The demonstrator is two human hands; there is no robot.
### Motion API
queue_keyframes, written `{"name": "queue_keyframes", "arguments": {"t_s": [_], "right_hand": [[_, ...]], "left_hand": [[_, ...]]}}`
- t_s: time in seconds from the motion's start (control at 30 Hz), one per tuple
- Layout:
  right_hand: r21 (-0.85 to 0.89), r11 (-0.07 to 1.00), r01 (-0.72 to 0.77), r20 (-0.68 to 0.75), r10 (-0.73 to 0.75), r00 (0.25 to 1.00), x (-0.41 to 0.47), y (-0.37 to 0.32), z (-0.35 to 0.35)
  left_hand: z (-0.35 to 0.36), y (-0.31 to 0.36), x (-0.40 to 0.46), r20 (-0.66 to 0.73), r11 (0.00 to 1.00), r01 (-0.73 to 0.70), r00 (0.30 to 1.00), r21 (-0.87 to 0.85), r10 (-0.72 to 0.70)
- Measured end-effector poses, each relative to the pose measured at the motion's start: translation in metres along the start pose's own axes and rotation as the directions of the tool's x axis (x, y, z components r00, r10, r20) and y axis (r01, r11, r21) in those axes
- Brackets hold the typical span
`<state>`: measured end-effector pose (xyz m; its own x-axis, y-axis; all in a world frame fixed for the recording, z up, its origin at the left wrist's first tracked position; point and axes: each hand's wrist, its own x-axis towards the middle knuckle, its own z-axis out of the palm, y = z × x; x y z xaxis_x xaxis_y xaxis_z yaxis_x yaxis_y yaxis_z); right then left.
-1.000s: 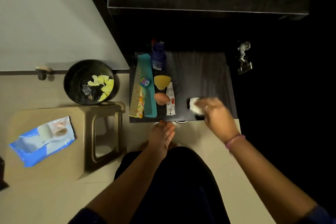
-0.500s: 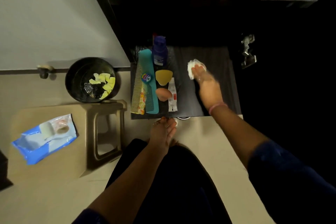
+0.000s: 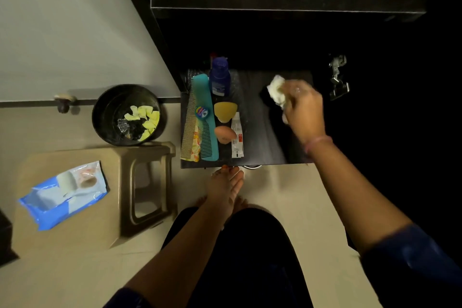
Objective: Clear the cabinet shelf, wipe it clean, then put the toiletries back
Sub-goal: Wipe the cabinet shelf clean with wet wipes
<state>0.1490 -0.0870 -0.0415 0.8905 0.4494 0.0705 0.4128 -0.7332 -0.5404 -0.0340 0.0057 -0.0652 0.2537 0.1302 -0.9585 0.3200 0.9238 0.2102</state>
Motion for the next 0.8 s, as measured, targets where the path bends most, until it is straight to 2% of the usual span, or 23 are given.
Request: {"name": "queue_keyframes", "arguments": {"t_s": [0.07,0.13,0.2,0.27,0.4,0.5,0.63,0.73,0.8], "right_hand": [[-0.051,0.999,0.001,-0.006,-0.001,1.000,0.042,-0.017,0.024],[-0.139,0.990,0.033,0.155,-0.011,0.988,0.067,-0.030,0.053],[-0.241,0.959,0.151,0.363,-0.055,0.930,0.080,-0.032,0.075],[-0.310,0.916,0.255,0.457,-0.091,0.885,0.088,-0.024,0.079],[-0.349,0.886,0.305,0.465,-0.119,0.877,0.094,0.000,0.063],[-0.341,0.910,0.235,0.418,-0.077,0.905,0.088,0.022,0.057],[-0.418,0.895,0.157,0.342,-0.006,0.940,0.082,0.044,0.054],[-0.440,0.898,0.017,0.257,0.108,0.960,0.080,0.053,0.054],[-0.440,0.887,-0.137,0.184,0.238,0.953,0.082,0.059,0.051]], "left_hand": [[0.000,-0.003,0.001,0.008,0.999,-0.013,1.000,0.033,0.013],[0.000,-0.007,-0.001,0.002,0.995,-0.032,0.999,0.092,0.032],[0.000,-0.005,-0.002,0.009,0.993,-0.014,1.000,0.117,0.013],[-0.001,-0.001,-0.002,0.019,0.993,0.038,0.999,0.112,-0.040],[0.000,-0.001,-0.001,-0.003,0.991,0.085,0.996,0.099,-0.085],[0.002,0.000,-0.003,0.003,0.991,0.113,0.993,0.064,-0.114],[0.002,-0.001,-0.004,-0.023,0.991,0.107,0.994,0.078,-0.105],[0.002,-0.003,-0.001,-0.054,0.993,0.085,0.995,0.077,-0.081],[0.003,-0.003,-0.004,-0.050,0.995,0.080,0.996,0.053,-0.077]]}}
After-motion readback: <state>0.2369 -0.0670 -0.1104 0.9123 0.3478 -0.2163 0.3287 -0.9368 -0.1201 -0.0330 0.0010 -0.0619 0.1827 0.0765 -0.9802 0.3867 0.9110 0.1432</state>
